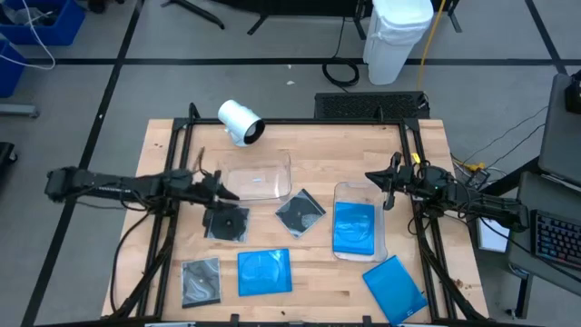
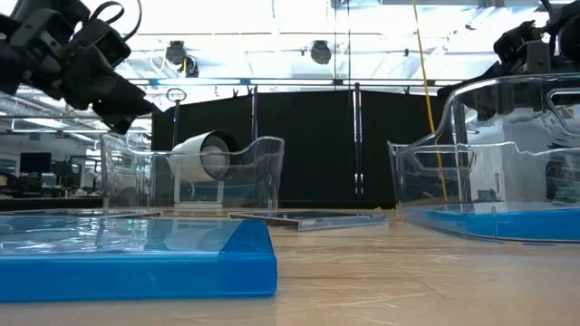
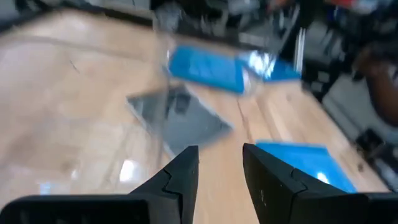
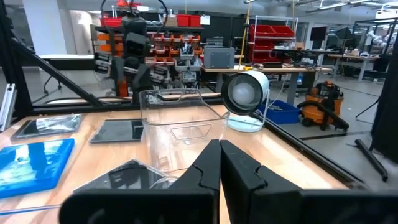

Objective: Pick & place jewel cases by type
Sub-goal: Put the left blue cd case into the right transparent bin

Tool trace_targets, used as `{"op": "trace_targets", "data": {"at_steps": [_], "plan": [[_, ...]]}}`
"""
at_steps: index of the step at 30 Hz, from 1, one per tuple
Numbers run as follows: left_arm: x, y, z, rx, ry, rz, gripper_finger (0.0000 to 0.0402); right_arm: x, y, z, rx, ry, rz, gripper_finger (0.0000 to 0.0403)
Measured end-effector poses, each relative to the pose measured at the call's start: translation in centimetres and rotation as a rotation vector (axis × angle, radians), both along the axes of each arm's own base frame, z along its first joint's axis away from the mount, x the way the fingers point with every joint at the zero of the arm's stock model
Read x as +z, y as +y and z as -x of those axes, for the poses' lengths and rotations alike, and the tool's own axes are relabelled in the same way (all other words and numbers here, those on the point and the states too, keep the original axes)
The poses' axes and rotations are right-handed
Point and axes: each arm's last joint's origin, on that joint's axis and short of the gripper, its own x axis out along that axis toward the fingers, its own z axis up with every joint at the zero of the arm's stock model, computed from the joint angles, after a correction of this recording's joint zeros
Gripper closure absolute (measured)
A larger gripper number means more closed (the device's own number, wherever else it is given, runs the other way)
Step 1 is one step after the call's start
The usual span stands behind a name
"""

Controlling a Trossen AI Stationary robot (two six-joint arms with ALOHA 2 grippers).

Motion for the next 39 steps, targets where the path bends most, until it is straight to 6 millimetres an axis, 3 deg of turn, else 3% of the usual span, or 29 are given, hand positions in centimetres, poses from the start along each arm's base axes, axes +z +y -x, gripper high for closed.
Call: {"op": "trace_targets", "data": {"at_steps": [8,12,17,24,32,39], "plan": [[2.2,-3.3,-3.2,-0.054,0.279,-0.161,0.0273,0.0,0.0,0.0,0.0,0.005,0.0,0.0403],[2.9,-5.9,-5.6,-0.14,0.301,-0.185,0.0273,-0.2,0.0,-0.1,-0.001,0.02,-0.003,0.0403],[3.0,-9.4,-8.7,-0.319,0.453,-0.076,0.0273,-0.3,-0.1,-0.3,-0.002,0.044,0.006,0.0403],[0.6,-13.6,-11.4,-0.465,0.775,0.169,0.0273,-0.3,-0.1,-0.3,-0.003,0.043,-0.013,0.0403],[-1.6,-14.6,-12.5,-0.271,1.023,0.444,0.0273,-0.4,-0.1,-0.4,-0.004,0.029,-0.088,0.0403],[-2.3,-15.1,-11.8,-0.186,1.126,0.478,0.0273,-0.5,-0.1,-0.5,-0.004,0.045,-0.096,0.0403]]}}
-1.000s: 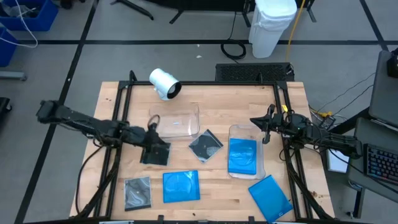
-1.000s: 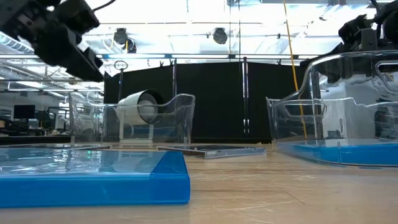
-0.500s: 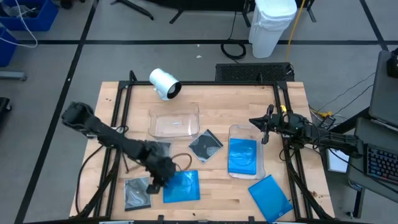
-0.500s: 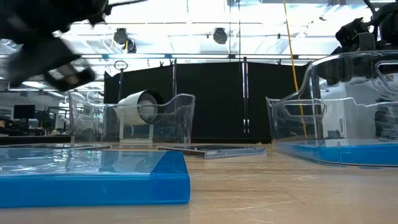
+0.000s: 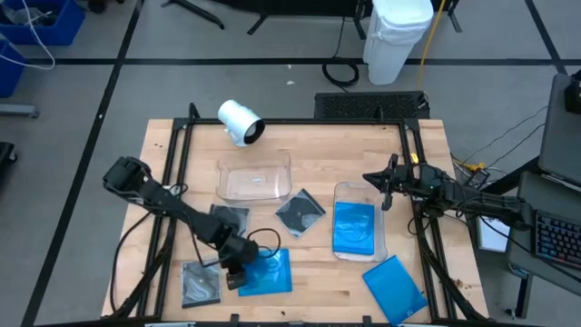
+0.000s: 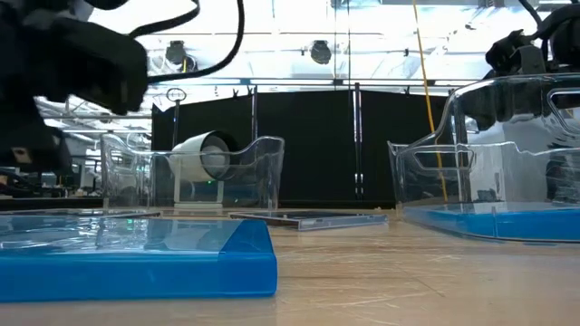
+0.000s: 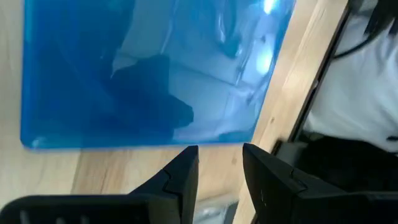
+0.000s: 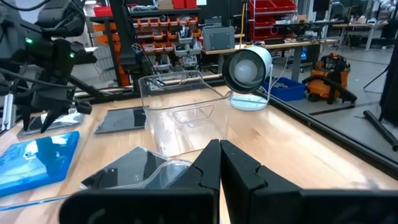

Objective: Pick & place jewel cases by type
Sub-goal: Put the left blue cd case into the right transparent bin

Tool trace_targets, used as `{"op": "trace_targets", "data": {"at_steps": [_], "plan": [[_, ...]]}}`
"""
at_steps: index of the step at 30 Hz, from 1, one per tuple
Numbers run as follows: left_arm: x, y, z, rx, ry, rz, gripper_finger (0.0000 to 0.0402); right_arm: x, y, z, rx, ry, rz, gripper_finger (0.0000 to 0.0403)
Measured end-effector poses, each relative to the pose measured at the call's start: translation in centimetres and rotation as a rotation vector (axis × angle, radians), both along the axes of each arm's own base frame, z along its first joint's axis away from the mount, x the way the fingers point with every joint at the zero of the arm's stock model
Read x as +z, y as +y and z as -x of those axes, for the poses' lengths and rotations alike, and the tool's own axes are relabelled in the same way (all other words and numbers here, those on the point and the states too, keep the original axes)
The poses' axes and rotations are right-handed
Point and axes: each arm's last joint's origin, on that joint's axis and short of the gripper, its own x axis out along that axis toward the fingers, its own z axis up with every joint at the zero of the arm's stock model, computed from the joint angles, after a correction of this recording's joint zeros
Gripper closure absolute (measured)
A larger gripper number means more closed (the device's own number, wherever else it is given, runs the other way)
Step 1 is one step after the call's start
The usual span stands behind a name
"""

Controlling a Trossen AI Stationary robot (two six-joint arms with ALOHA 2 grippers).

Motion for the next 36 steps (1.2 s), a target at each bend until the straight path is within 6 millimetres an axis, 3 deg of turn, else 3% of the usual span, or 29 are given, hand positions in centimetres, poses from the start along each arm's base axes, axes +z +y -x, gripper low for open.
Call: {"op": "trace_targets", "data": {"at_steps": [7,13,15,22,36], "plan": [[-0.4,-1.6,1.8,-0.169,-0.038,-0.111,0.0307,0.7,0.0,0.0,0.001,-0.054,0.059,0.0403],[-0.6,-1.7,2.4,-0.142,-0.024,-0.207,0.0389,1.5,0.0,0.0,-0.002,-0.13,0.12,0.0403],[-0.6,-1.6,2.2,-0.125,-0.043,-0.225,0.0393,1.7,0.0,0.0,-0.002,-0.144,0.128,0.0403],[-0.3,-1.8,1.3,-0.062,-0.157,-0.236,0.0342,1.7,0.0,0.0,-0.002,-0.143,0.149,0.0403],[-0.6,-2.0,2.5,-0.012,-0.042,-0.278,0.0176,1.5,0.0,0.0,0.001,-0.122,0.141,0.0403]]}}
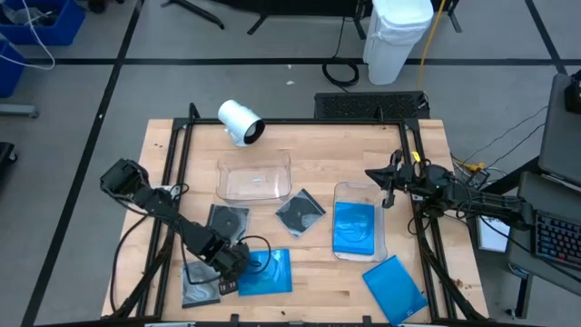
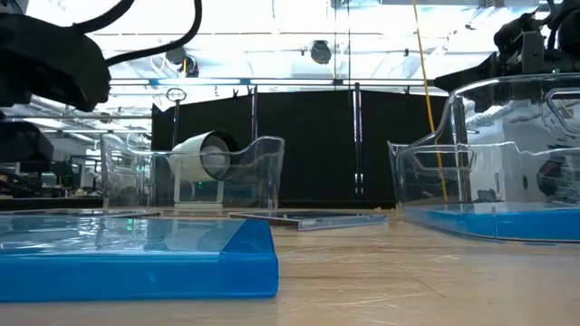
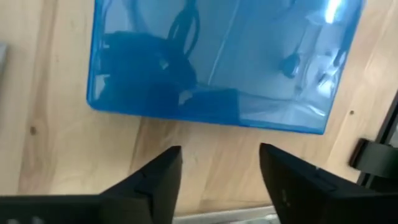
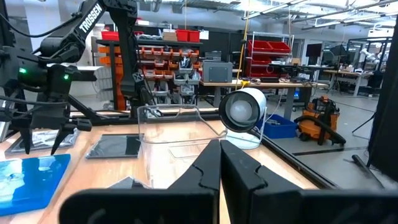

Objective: Pick & place jewel cases by type
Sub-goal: Put the left blue cd case into the right transparent bin

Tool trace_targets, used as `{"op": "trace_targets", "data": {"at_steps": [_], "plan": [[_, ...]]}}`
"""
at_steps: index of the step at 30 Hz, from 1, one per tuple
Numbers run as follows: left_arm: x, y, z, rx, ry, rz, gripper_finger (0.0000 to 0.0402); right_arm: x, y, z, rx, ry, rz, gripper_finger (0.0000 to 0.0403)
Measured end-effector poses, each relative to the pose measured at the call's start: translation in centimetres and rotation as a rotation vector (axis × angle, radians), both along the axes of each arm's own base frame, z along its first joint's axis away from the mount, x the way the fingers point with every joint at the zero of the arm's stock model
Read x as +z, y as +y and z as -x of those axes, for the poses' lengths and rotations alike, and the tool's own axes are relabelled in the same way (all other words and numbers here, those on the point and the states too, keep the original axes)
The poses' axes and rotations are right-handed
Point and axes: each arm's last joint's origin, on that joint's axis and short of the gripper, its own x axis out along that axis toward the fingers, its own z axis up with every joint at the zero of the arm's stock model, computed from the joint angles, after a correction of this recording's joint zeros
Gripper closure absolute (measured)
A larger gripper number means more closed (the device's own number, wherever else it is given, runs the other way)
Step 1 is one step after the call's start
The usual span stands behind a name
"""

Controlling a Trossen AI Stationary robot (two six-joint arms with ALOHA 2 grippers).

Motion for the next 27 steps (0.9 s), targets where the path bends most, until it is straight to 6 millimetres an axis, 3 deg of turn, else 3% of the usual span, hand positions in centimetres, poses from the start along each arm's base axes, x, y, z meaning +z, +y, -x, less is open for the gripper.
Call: {"op": "trace_targets", "data": {"at_steps": [8,13,19,23,27], "plan": [[-1.0,-0.9,-0.3,-0.009,-0.022,-0.016,0.0128,0.2,0.1,0.0,0.021,-0.026,-0.029,0.0403],[-2.2,-1.1,-0.6,-0.038,-0.018,-0.039,0.0126,0.7,1.0,-0.2,0.261,-0.069,0.028,0.0403],[-2.0,-0.8,-0.6,-0.08,-0.051,-0.075,0.0126,1.6,2.5,-0.9,0.367,-0.144,0.068,0.0403],[-2.1,-0.6,-0.6,-0.132,-0.057,-0.1,0.0126,0.5,4.1,-2.3,0.422,0.009,0.087,0.0403],[-2.2,-0.4,-0.4,-0.182,-0.061,-0.142,0.0129,2.3,6.5,-4.7,0.447,0.101,0.154,0.0403]]}}
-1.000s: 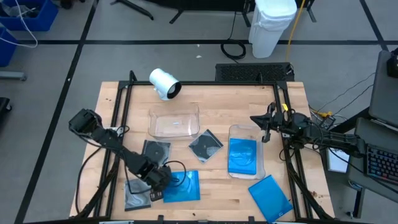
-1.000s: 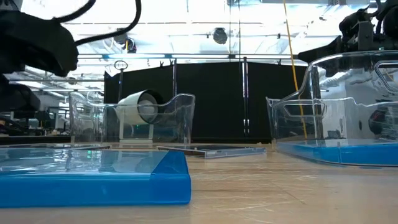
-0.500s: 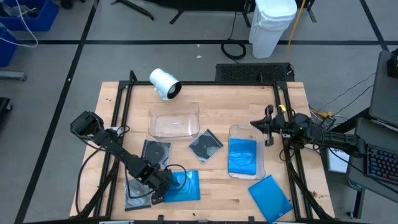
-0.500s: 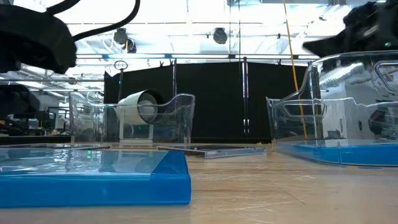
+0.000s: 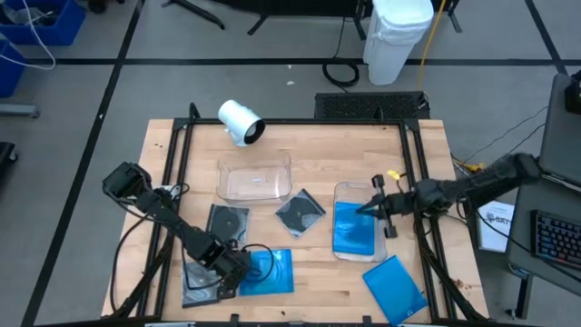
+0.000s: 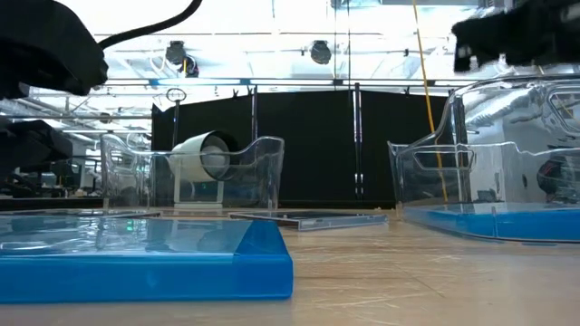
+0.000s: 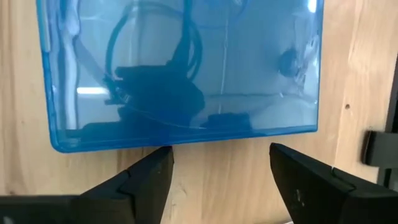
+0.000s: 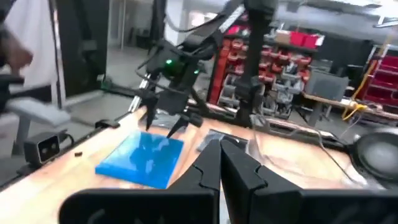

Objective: Pick & place jewel cases by type
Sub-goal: Put the left blue cd case into the right transparent bin

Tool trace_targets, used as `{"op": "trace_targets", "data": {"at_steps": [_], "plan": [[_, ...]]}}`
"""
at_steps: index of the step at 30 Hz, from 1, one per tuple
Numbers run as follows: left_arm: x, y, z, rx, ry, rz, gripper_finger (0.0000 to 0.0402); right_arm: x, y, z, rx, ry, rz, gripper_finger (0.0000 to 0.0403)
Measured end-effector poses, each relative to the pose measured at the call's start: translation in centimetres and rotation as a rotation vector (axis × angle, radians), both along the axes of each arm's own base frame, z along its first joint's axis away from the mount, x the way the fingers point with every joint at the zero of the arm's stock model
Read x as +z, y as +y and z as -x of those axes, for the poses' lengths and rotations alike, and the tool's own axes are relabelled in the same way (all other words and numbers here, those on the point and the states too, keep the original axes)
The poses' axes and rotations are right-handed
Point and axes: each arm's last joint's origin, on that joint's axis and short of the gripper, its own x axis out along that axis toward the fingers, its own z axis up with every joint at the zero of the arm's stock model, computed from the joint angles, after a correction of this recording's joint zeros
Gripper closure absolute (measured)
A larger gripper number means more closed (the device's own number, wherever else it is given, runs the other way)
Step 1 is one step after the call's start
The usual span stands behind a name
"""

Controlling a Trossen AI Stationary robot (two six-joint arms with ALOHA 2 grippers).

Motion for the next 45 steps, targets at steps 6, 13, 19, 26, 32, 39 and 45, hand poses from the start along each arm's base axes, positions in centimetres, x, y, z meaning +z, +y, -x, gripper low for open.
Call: {"op": "trace_targets", "data": {"at_steps": [6,13,19,26,32,39,45], "plan": [[0.0,0.1,0.1,-0.086,-0.019,-0.042,0.0156,0.8,5.0,-5.9,0.002,0.28,0.176,0.0403],[-0.1,0.2,0.2,-0.149,-0.027,-0.085,0.0201,0.6,10.6,-13.9,0.014,0.564,0.308,0.0403],[-0.1,0.4,0.3,-0.086,-0.016,-0.095,0.0228,0.2,13.2,-18.3,-0.018,0.836,0.368,0.0389],[-0.1,0.4,0.2,-0.043,-0.017,-0.09,0.0207,-1.1,14.3,-20.0,0.042,0.938,0.273,0.0313],[-0.1,1.0,-0.4,0.019,-0.001,-0.054,0.0183,-4.6,14.1,-21.4,0.049,0.976,0.309,0.024],[-0.1,1.4,-0.8,0.06,0.002,-0.034,0.0204,-6.2,12.2,-22.7,0.075,1.014,0.278,0.0225],[-0.2,3.1,-1.6,0.112,-0.073,-0.169,0.0221,-6.2,9.7,-23.4,0.015,1.054,0.247,0.0233]]}}
